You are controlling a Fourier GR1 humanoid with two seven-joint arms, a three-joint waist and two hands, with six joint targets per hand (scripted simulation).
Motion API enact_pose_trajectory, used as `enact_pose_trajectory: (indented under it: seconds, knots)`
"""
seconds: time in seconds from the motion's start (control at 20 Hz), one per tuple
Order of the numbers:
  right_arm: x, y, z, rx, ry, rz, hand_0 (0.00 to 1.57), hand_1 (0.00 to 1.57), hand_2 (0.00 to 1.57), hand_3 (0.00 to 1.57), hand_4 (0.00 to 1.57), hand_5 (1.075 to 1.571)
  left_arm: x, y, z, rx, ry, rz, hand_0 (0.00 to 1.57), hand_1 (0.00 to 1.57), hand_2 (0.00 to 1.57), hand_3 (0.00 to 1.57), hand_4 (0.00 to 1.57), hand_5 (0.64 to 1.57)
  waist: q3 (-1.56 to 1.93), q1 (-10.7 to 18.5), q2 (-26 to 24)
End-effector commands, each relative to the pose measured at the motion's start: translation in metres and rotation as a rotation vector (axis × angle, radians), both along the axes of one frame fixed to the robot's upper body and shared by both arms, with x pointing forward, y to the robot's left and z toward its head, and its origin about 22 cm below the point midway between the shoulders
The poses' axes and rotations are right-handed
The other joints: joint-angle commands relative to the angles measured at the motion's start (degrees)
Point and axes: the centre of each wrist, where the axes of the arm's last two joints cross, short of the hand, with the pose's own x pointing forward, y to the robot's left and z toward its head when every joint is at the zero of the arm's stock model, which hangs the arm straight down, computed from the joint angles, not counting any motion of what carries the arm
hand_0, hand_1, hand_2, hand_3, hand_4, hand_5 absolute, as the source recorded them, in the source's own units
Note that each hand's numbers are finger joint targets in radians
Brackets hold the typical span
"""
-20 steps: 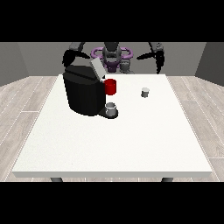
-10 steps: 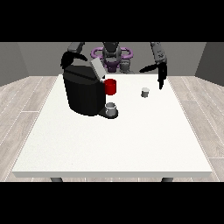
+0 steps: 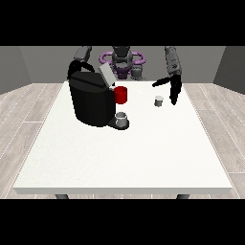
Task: Insert the coffee pod into the coffee machine and close the lid
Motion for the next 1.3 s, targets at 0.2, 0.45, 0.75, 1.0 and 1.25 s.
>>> enact_pose_trajectory:
  seconds: [0.2, 0.45, 0.75, 1.0, 1.25]
  knots:
    - [0.007, -0.003, -0.013, -0.022, 0.095, 0.005, 0.0, 0.0, 0.0, 0.0, 0.42, 1.571, 0.018, -0.015, -0.005, 0.096, 0.067, -0.026, 0.45, 0.45, 0.61, 0.3, 0.0, 1.571, 0.01, 0.32, -1.89]
    - [0.012, -0.018, -0.01, -0.039, 0.059, -0.012, 0.0, 0.0, 0.0, 0.0, 0.36, 1.571, 0.006, 0.006, -0.018, 0.19, 0.076, -0.025, 0.62, 0.62, 0.74, 0.48, 0.0, 1.571, 0.01, 0.37, 0.23]
    - [0.025, -0.004, -0.005, -0.02, 0.045, -0.016, 0.0, 0.0, 0.0, 0.0, 0.43, 1.571, 0.018, -0.004, -0.015, 0.31, 0.048, -0.065, 0.54, 0.54, 0.69, 0.44, 0.0, 1.571, 0.01, 0.45, 1.57]
    - [0.011, -0.011, -0.018, -0.04, 0.1, -0.022, 0.0, 0.0, 0.0, 0.0, 0.52, 1.571, 0.018, -0.007, -0.021, 0.38, 0.022, -0.035, 0.7, 0.7, 0.83, 0.59, 0.0, 1.571, 0.02, -0.31, -1.03]
    - [0.01, 0.019, -0.005, -0.035, 0.033, 0.029, 0.0, 0.0, 0.0, 0.0, 0.52, 1.571, 0.017, -0.007, -0.036, 0.396, -0.076, 0.038, 0.84, 0.84, 0.97, 0.74, 0.39, 1.571, -0.01, -2.84, 3.04]
